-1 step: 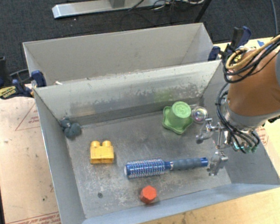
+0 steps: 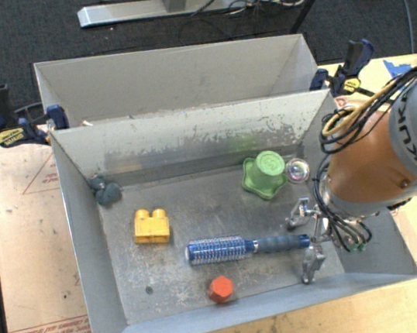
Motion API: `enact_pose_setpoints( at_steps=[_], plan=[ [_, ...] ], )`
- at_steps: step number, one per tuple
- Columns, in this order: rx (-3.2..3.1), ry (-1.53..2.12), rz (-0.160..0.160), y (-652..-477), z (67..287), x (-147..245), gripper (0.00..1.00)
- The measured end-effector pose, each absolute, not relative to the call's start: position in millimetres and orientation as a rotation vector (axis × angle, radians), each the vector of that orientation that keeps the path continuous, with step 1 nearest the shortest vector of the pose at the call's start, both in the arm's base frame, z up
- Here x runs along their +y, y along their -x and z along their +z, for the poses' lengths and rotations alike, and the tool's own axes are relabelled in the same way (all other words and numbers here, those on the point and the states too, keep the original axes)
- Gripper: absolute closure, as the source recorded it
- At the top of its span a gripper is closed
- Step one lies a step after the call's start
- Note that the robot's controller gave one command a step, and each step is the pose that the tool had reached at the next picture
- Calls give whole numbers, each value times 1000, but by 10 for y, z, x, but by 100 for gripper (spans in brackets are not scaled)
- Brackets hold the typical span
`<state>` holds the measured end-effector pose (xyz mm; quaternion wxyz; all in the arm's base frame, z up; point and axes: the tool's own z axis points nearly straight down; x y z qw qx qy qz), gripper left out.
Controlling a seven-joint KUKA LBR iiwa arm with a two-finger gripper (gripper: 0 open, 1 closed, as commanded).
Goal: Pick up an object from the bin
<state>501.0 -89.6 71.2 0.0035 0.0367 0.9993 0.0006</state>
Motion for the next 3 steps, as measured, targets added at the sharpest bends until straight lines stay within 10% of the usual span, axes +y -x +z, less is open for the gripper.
enact_pose_setpoints(
  at_steps=[1, 2, 3],
  plan=[
    [3132, -111, 0, -5020, 749, -897, 100],
    [3131, 68, -6, -5114, 1961, -1392, 100],
    [3098, 482, -2, -5205, 2577, -1137, 100]
  ],
)
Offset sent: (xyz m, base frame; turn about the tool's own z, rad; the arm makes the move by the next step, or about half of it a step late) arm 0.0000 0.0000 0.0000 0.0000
